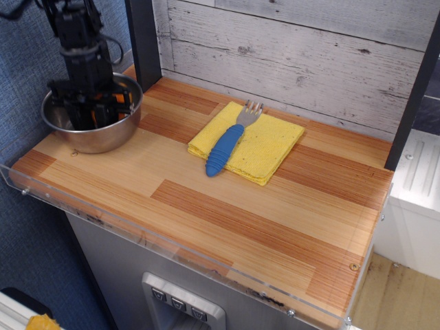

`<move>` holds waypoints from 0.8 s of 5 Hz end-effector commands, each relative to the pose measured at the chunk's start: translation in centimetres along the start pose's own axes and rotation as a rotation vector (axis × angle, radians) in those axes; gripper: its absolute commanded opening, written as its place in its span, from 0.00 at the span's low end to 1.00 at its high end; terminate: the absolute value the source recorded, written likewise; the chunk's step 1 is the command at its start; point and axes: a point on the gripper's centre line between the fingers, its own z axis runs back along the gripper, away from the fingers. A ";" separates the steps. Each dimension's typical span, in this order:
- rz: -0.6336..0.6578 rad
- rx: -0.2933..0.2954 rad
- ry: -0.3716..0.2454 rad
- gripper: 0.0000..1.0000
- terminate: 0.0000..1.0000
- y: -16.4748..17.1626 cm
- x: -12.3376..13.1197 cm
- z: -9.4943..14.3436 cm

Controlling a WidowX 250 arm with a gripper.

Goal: Move orange pepper directly to the right of cloth.

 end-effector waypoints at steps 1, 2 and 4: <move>-0.013 -0.034 -0.158 0.00 0.00 0.0 0.4 6.0; -0.025 -0.037 -0.198 0.00 0.00 -1.0 0.2 7.9; -0.090 0.021 -0.239 0.00 0.00 -7.6 -3.4 11.9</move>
